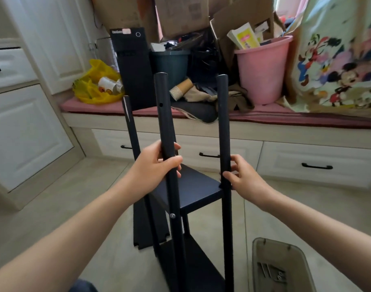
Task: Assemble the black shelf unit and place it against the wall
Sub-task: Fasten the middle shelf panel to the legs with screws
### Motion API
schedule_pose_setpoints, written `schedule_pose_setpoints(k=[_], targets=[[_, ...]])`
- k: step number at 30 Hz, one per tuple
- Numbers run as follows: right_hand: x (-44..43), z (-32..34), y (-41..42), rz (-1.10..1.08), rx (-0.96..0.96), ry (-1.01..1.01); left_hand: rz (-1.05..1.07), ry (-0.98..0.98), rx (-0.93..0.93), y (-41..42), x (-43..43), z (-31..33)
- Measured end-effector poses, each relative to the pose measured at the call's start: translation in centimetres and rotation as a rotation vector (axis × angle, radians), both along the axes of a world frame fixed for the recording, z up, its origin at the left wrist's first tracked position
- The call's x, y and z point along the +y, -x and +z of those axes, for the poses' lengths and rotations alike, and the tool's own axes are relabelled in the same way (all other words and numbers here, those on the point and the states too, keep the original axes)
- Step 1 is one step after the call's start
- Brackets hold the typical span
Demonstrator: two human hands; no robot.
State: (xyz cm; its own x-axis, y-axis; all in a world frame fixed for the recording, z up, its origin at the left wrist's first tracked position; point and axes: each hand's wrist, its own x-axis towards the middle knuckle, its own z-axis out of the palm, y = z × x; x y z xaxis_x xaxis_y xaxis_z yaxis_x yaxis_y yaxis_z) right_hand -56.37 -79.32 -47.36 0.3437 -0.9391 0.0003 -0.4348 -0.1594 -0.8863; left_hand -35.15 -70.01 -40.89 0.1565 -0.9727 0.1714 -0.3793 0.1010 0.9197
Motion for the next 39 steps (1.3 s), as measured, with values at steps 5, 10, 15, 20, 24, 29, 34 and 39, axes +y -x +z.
schedule_pose_setpoints(k=[5,10,15,20,24,29,34,39], targets=[[0.6,-0.7,1.7,-0.025,-0.026,0.015,-0.033,0.043,-0.041,0.4,-1.3,-0.6],[1.0,-0.6,3.5,-0.054,-0.055,0.0,-0.053,0.06,-0.101,0.8,-2.2,-1.5],[1.5,-1.1,5.1,-0.073,-0.059,0.008,-0.084,0.062,-0.142,1.3,-2.7,-2.7],[2.2,-1.5,5.4,-0.022,-0.043,0.009,-0.075,0.075,-0.152,1.0,-3.2,-3.6],[2.7,-1.3,4.4,0.055,-0.004,0.017,-0.017,0.048,-0.156,-0.3,-2.7,-3.9],[3.1,-0.9,3.4,0.126,-0.001,0.027,0.018,-0.008,-0.165,-1.6,-1.5,-4.5],[3.3,-0.7,3.0,0.195,0.012,0.071,0.057,-0.074,-0.223,-2.3,-0.2,-5.0],[3.8,-0.8,3.1,0.243,0.066,0.096,0.1,-0.116,-0.331,-2.2,0.7,-5.6]])
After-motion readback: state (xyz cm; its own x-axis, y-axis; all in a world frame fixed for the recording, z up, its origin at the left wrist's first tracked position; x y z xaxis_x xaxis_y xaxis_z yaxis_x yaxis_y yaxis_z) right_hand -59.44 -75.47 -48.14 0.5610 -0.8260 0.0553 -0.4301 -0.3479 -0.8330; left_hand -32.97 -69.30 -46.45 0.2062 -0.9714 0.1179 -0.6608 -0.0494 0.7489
